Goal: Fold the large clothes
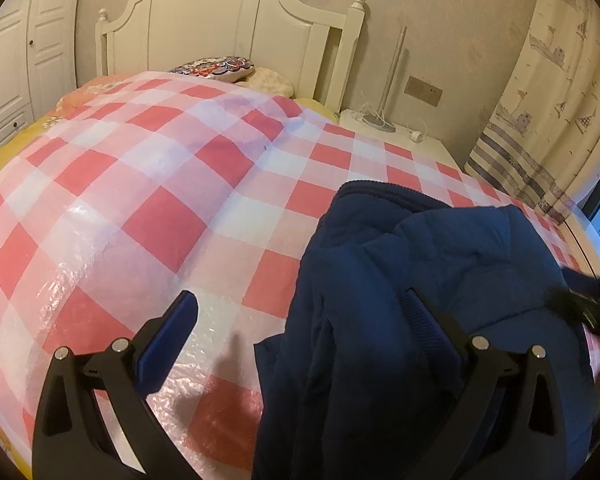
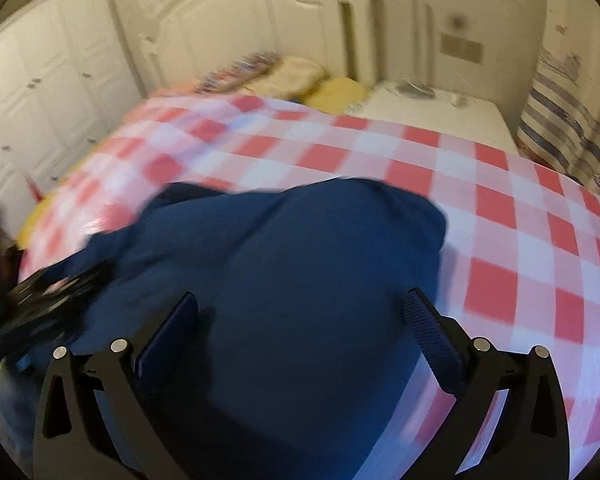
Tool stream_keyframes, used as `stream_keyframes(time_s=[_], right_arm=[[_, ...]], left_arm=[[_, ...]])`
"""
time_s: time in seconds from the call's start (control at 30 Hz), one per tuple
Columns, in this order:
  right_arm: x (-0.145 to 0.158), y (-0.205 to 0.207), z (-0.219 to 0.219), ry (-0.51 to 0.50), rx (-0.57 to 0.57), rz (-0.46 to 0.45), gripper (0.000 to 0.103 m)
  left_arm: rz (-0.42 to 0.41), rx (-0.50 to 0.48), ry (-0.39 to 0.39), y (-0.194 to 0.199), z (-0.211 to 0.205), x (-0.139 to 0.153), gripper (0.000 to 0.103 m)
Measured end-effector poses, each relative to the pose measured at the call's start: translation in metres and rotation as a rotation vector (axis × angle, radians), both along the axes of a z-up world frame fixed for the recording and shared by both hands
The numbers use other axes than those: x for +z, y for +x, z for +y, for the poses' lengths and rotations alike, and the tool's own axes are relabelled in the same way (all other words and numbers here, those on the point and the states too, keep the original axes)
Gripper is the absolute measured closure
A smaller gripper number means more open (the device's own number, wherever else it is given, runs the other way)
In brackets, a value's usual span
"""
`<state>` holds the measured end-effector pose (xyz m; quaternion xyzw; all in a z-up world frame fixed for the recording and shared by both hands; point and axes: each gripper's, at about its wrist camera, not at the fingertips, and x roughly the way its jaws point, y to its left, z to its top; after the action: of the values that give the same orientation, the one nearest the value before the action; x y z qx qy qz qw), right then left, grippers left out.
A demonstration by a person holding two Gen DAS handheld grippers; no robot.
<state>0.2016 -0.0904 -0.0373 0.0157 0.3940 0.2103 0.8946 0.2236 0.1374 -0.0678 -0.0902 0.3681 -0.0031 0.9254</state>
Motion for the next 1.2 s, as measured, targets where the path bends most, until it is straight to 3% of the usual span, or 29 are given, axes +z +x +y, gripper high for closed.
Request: stream_keyframes(time_s=[0.17, 0.2, 0.37, 0.5, 0.6, 0.7, 0.77, 0.83, 0.9, 0.93, 1.1, 1.2], right_arm=[[-0.016, -0.053, -0.009, 0.099, -0.014, 0.034, 0.004], [-0.013, -0.066, -0.011, 0.098, -0.033, 0.006, 0.004], [0.005, -0.124, 0.015, -0.02, -0.028, -0.196, 0.004], [-0.03, -0.172, 0.068, -0.232, 0.057, -0.373, 0.004], [-0.032, -0.168, 0.062, -0.193, 0.063, -0.334, 0.004], [-0.026, -0.172, 0.067, -0.22, 0.04, -0.324, 0.004], [-0.02, -0.186, 0.075, -0.236, 0.046, -0.381, 0.004], [-0.021, -0.206, 0.093, -0.295, 0.122, -0.494, 0.004], [-0.036, -0.204, 0.108, -0.379, 0.165, -0.453, 0.004], [-0.042, -0.201, 0.11, -0.371, 0.169, -0.427, 0.004], [-0.036, -0.2, 0.103, -0.32, 0.204, -0.357, 0.004], [-0.02, -0.202, 0.08, -0.194, 0.208, -0.306, 0.005]], left_arm=[[0.011, -0.002, 0.009, 0.003, -0.001, -0.001, 0.002], [0.01, 0.0, 0.013, 0.003, -0.002, -0.001, 0.002], [0.016, 0.0, 0.013, 0.004, -0.001, -0.003, 0.002], [0.011, -0.001, 0.021, 0.004, -0.001, -0.003, 0.002], [0.008, -0.001, 0.026, 0.003, -0.002, -0.002, 0.002], [0.011, 0.001, 0.036, 0.005, -0.002, -0.003, 0.002], [0.014, 0.0, 0.026, 0.005, -0.002, -0.003, 0.002], [0.02, -0.002, 0.015, 0.006, -0.001, -0.004, 0.002], [0.017, -0.001, 0.02, 0.006, -0.002, -0.004, 0.002], [0.014, 0.0, 0.024, 0.005, -0.001, -0.004, 0.002], [0.016, -0.002, 0.027, 0.005, -0.002, -0.005, 0.002], [0.035, -0.018, 0.016, 0.006, 0.0, -0.005, 0.002]])
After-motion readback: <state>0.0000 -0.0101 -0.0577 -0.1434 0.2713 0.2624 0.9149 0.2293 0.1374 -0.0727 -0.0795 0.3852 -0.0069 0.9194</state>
